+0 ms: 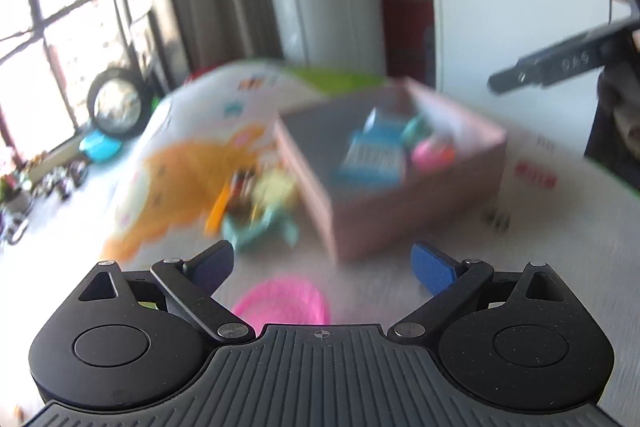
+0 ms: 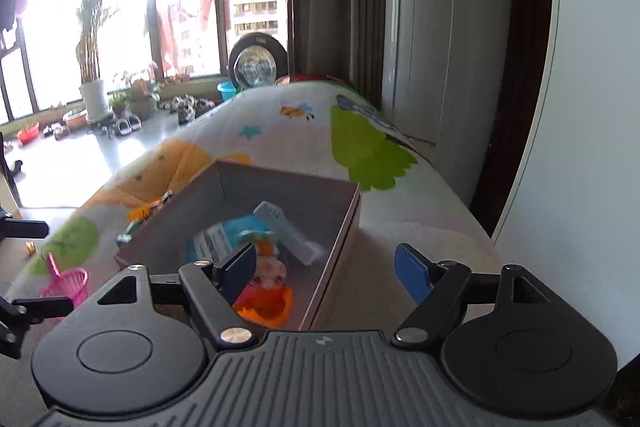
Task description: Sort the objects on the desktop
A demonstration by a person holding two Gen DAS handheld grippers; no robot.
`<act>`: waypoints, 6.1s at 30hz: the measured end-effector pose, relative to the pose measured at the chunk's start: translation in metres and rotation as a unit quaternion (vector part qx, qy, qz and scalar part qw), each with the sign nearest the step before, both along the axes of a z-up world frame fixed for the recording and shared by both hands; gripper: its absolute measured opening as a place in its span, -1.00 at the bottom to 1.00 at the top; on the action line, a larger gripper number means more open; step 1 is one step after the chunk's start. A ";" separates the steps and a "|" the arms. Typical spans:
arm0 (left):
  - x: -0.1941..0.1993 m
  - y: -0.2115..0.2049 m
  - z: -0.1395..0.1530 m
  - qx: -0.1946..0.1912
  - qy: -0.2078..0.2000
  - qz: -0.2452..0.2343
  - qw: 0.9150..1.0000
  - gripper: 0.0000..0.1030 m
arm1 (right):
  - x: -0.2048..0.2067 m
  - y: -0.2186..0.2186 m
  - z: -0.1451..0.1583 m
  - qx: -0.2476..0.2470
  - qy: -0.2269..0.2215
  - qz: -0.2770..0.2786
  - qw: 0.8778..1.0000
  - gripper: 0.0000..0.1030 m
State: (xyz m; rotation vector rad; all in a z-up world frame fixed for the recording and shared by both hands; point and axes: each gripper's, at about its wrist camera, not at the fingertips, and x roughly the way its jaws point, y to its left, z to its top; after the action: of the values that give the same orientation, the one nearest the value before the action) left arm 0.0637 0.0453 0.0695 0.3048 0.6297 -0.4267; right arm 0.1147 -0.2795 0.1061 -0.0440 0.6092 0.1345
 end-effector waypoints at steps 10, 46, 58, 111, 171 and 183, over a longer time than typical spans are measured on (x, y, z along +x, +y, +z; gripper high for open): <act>-0.053 0.054 -0.021 0.010 0.026 0.080 0.996 0.97 | -0.007 0.152 -0.029 -0.017 0.059 0.221 0.973 0.55; 0.113 0.025 -0.026 -0.153 0.079 0.182 0.968 1.00 | -0.080 0.015 -0.099 0.006 0.037 -0.001 0.999 0.75; 0.100 0.002 -0.029 -0.225 0.048 0.063 0.971 1.00 | -0.056 0.012 -0.032 0.006 -0.029 0.042 0.999 0.92; -0.028 -0.003 -0.068 -0.085 0.047 0.124 0.987 1.00 | 0.183 0.220 -0.031 -0.136 0.198 0.106 0.965 -0.19; -0.050 -0.093 -0.048 -0.027 0.073 0.025 0.997 1.00 | -0.031 0.018 -0.024 -0.047 0.003 0.076 0.996 0.93; -0.054 -0.087 -0.046 -0.023 0.070 0.039 0.997 1.00 | 0.073 -0.009 -0.069 0.020 0.056 -0.041 0.997 0.00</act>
State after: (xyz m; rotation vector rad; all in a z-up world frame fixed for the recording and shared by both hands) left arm 0.0094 -0.0421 0.0232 0.2075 0.7648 -0.3880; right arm 0.1881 -0.2885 0.0371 0.0274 0.7200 0.0709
